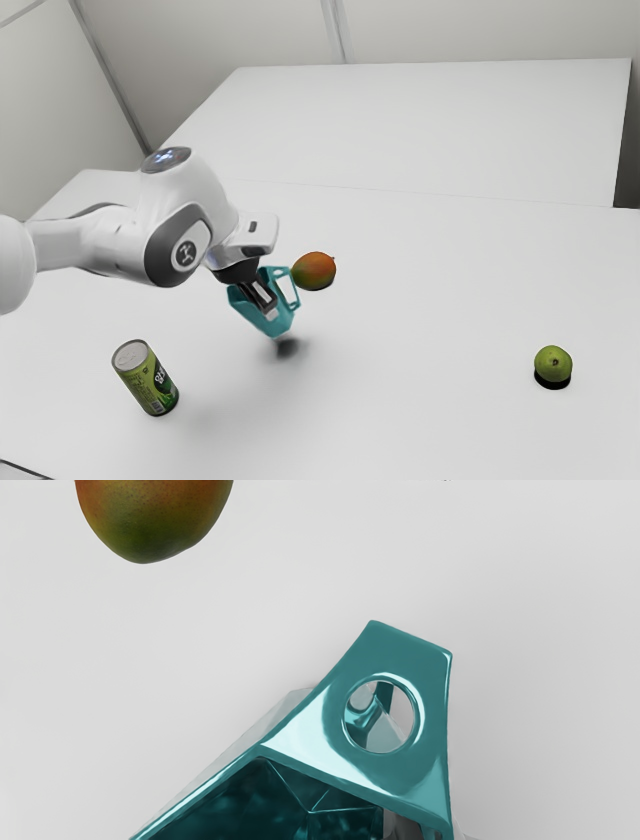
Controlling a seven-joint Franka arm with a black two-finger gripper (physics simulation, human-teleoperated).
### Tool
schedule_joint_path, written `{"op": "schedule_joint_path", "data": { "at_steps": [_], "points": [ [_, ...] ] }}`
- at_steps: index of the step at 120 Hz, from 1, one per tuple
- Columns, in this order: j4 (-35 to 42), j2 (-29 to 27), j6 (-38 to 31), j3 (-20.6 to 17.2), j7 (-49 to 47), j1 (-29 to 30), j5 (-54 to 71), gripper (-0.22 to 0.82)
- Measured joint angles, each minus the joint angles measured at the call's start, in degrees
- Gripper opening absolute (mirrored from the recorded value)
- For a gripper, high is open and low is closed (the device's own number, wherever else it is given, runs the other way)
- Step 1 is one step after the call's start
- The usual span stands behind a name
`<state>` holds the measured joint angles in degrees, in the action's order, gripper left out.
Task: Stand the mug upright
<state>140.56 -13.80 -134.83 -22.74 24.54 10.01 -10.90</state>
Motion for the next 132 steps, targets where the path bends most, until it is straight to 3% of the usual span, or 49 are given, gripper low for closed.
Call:
{"op": "schedule_joint_path", "data": {
  "at_steps": [50, 132],
  "points": [
    [0.24, 1.0, 0.2, -3.39, -12.51, -0.01, 16.16, -0.18],
    [0.45, 6.72, 0.75, -3.46, -31.5, -0.02, 18.14, -0.18]
  ]
}}
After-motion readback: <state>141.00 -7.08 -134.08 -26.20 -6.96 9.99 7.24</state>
